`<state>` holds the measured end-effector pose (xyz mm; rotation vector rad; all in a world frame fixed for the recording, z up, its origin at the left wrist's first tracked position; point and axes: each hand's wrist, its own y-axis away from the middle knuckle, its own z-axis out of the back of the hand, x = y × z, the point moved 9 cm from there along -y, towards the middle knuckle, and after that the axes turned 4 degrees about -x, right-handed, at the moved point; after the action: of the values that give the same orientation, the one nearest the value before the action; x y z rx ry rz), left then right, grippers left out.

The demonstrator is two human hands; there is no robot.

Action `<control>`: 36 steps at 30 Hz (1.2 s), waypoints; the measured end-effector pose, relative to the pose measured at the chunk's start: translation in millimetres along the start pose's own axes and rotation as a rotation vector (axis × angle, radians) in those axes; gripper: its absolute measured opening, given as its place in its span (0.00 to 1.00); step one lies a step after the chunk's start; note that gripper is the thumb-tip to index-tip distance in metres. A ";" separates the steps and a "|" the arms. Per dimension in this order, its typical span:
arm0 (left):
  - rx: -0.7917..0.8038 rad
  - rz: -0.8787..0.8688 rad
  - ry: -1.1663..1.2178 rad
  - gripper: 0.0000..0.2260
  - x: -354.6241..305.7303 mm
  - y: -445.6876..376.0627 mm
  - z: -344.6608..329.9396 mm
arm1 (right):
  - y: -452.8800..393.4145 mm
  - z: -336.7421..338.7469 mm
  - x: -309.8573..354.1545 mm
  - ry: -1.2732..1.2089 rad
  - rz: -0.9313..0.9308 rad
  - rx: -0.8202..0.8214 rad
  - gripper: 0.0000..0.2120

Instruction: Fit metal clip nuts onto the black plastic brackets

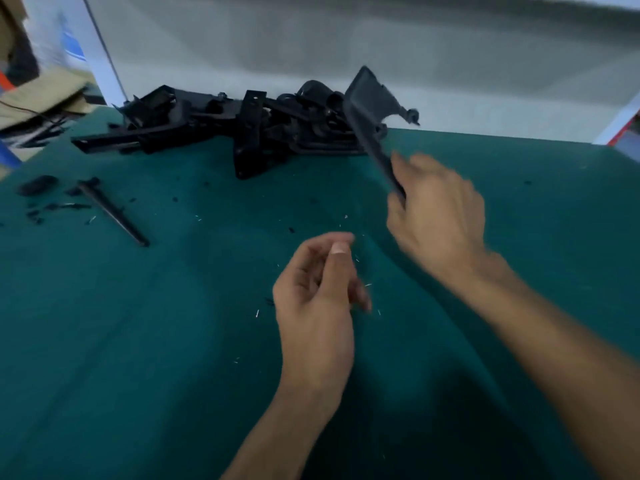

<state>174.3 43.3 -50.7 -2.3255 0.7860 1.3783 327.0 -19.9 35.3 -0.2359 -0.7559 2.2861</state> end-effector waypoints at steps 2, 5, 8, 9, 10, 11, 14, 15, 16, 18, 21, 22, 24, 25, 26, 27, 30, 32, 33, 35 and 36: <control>0.015 0.076 0.111 0.14 -1.4 0.4 -4.5 | 46.1 37.1 17.3 -0.026 0.069 -0.016 0.26; 0.083 0.194 0.255 0.24 -0.4 3.8 -16.3 | 105.8 68.5 39.7 -0.067 0.137 0.038 0.33; 0.169 0.255 0.270 0.17 1.1 10.4 -24.2 | 142.6 72.4 52.8 -0.129 0.185 0.177 0.31; 0.167 0.269 0.235 0.14 3.1 11.9 -23.1 | 153.3 66.6 54.6 -0.221 0.187 0.293 0.32; 0.165 0.287 0.198 0.12 5.6 13.7 -21.2 | 164.4 60.5 53.2 -0.362 0.160 0.429 0.34; 0.174 0.306 0.178 0.09 7.1 15.0 -21.5 | 173.5 58.6 50.2 -0.550 0.119 0.533 0.35; 0.219 0.398 0.221 0.03 9.3 19.5 -24.5 | 187.4 86.4 19.4 -1.021 -0.086 0.421 0.21; 0.232 0.427 0.225 0.02 10.5 20.2 -24.7 | 194.2 96.5 4.7 -1.112 -0.178 0.332 0.17; 0.249 0.443 0.210 0.02 11.8 20.7 -24.8 | 204.1 103.6 -8.0 -1.148 -0.252 0.272 0.14; 0.312 0.454 0.154 0.03 14.1 22.9 -27.2 | 226.6 108.1 -24.1 -1.103 -0.330 0.248 0.09; 0.401 0.460 0.105 0.08 16.9 27.0 -34.0 | 252.4 112.9 -33.3 -0.932 -0.308 0.303 0.08; 0.418 0.455 0.100 0.09 16.0 26.5 -35.4 | 256.4 116.2 -35.1 -0.857 -0.281 0.301 0.08; 0.434 0.451 0.088 0.10 17.3 26.8 -36.7 | 265.0 125.2 -38.8 -0.735 -0.243 0.274 0.09; 0.434 0.446 0.081 0.10 17.0 25.7 -36.0 | 268.1 128.2 -39.9 -0.695 -0.234 0.270 0.11; 0.435 0.451 0.072 0.10 19.0 25.7 -36.1 | 273.3 130.0 -42.6 -0.650 -0.238 0.277 0.11; 0.439 0.456 0.063 0.11 20.2 25.1 -36.5 | 277.3 131.0 -44.0 -0.603 -0.238 0.287 0.11; 0.463 0.469 0.046 0.11 21.8 26.5 -39.2 | 284.4 131.1 -42.7 -0.518 -0.229 0.336 0.10; 0.486 0.466 0.021 0.12 22.1 29.1 -40.6 | 282.5 127.0 -38.6 -0.513 -0.197 0.363 0.06; 0.495 0.460 0.005 0.11 22.1 30.0 -40.6 | 280.3 123.7 -38.3 -0.530 -0.190 0.367 0.05; 0.505 0.457 -0.020 0.11 22.7 31.0 -39.9 | 275.4 116.6 -43.0 -0.607 -0.219 0.343 0.09; 0.508 0.459 -0.027 0.10 23.0 31.4 -39.5 | 272.3 112.5 -46.6 -0.678 -0.257 0.326 0.09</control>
<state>191.7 -9.4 -51.9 -1.7935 1.5269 1.1799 164.2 -260.1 -33.7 0.7765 -0.6650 2.1898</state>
